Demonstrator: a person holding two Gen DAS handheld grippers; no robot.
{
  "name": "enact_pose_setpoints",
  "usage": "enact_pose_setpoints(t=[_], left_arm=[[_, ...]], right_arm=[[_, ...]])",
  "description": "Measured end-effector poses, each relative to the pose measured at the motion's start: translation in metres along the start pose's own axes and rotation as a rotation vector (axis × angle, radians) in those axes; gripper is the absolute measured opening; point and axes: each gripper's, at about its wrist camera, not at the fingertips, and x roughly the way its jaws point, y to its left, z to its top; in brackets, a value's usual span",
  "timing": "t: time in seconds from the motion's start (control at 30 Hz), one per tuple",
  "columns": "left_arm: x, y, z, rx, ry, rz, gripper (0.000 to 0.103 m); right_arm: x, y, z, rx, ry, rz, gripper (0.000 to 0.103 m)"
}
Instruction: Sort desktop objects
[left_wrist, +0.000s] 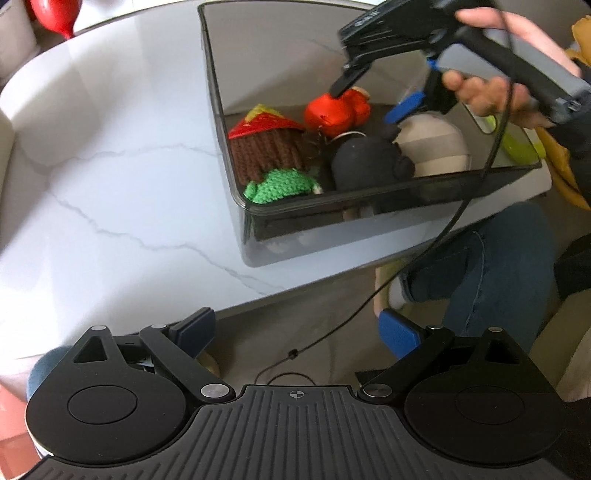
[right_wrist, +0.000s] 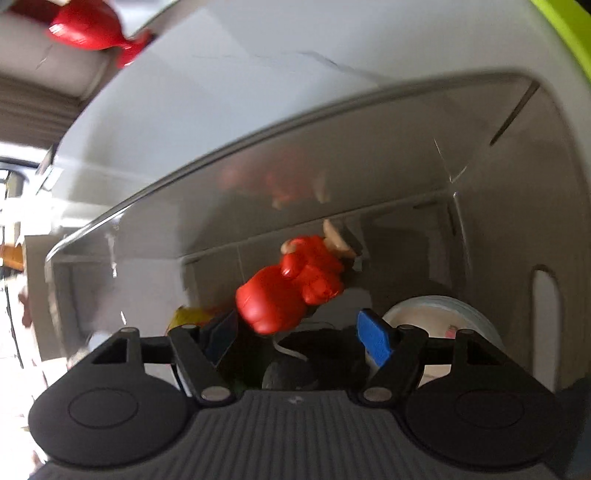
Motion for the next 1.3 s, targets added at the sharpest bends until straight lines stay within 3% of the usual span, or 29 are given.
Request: enact_pose_setpoints(t=[0.13, 0.17, 0.2, 0.27, 0.4, 0.57, 0.73, 0.9, 1.0, 1.17, 1.23, 1.3], left_arm=[[0.005, 0.004, -0.002, -0.005, 0.018, -0.012, 0.098], [0.007, 0.006, -0.002, -0.006, 0.023, -0.014, 0.098], [0.009, 0.006, -0.003, -0.009, 0.028, -0.014, 0.098], [0.012, 0.008, -0.003, -0.014, 0.036, -0.018, 0.098], [0.016, 0.01, -0.003, -0.018, 0.048, -0.03, 0.098], [0.02, 0.007, -0.002, -0.015, 0.058, -0.035, 0.098], [0.019, 0.004, -0.007, 0.005, 0.061, -0.027, 0.098], [0.02, 0.009, -0.01, -0.015, 0.069, -0.025, 0.099], [0.023, 0.009, -0.007, -0.027, 0.074, -0.041, 0.099], [0.026, -0.004, -0.001, 0.014, 0.082, -0.061, 0.099], [0.026, -0.01, -0.001, 0.028, 0.081, -0.066, 0.099], [0.027, -0.012, -0.002, 0.031, 0.081, -0.071, 0.099]], right_arm=[[0.024, 0.001, 0.006, 0.03, 0.054, 0.011, 0.076], [0.027, 0.002, 0.007, 0.04, 0.059, 0.018, 0.072], [0.028, 0.002, 0.007, 0.048, 0.057, 0.031, 0.057], [0.028, -0.001, 0.006, 0.083, 0.047, 0.063, 0.053], [0.02, -0.017, -0.007, 0.234, 0.002, 0.205, 0.053], [0.015, -0.03, -0.021, 0.46, 0.008, 0.421, 0.053], [0.04, -0.025, -0.019, 0.512, 0.066, 0.42, 0.054], [0.019, -0.017, -0.015, 0.33, 0.094, 0.391, 0.08], [-0.02, -0.006, -0.019, 0.087, 0.065, 0.304, 0.08], [-0.07, 0.035, -0.046, -0.493, -0.038, -0.124, 0.079], [-0.068, 0.04, -0.051, -0.574, 0.0, -0.186, 0.076], [-0.058, 0.036, -0.046, -0.558, 0.079, -0.197, 0.066]])
